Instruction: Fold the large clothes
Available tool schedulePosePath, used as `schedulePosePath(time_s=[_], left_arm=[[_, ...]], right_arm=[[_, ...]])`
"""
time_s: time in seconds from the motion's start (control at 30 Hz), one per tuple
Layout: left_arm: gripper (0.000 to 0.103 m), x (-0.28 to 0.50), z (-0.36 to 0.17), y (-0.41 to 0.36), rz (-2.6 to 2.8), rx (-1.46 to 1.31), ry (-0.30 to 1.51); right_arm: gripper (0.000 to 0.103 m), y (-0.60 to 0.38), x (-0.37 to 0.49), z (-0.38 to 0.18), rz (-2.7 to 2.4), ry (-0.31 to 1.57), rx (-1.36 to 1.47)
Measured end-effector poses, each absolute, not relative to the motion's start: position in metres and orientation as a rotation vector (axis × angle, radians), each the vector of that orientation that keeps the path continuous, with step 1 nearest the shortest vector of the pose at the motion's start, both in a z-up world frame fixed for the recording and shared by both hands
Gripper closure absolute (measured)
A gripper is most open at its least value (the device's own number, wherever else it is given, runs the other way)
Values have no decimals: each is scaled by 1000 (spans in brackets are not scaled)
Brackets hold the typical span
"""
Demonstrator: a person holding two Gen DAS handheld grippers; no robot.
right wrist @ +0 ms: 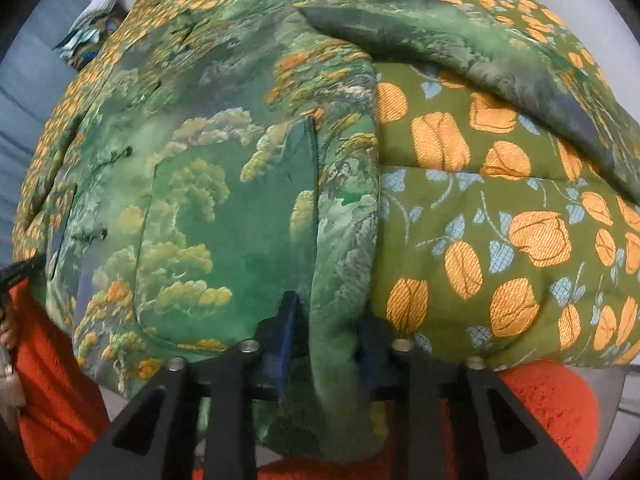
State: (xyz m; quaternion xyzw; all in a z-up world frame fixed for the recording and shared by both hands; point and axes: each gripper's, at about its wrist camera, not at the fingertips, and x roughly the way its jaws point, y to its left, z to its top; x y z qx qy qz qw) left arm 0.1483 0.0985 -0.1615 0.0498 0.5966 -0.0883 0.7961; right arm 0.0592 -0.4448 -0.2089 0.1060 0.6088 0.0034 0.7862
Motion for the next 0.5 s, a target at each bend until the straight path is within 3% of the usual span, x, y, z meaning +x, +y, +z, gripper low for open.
schedulePosePath(time_s=[0.03, 0.07, 0.1, 0.17, 0.23, 0.37, 0.5], left_arm=[[62, 148, -157, 100, -179, 102, 1266], [52, 144, -150, 101, -173, 89, 1239], [46, 141, -138, 103, -175, 69, 1198], [20, 136, -114, 100, -187, 36, 1108], [8, 137, -90, 93, -202, 7, 1006], [2, 162, -69, 59, -224, -19, 877], [2, 199, -104, 2, -222, 60, 894]], right_arm=[[44, -444, 60, -207, -10, 1290, 226], [27, -446, 58, -200, -29, 1254, 219], [20, -447, 52, -192, -45, 1211, 214], [15, -451, 39, -168, -100, 1077, 196], [10, -455, 25, -148, -163, 940, 176], [7, -441, 19, -119, -122, 805, 250], [5, -389, 37, -102, -58, 798, 141]])
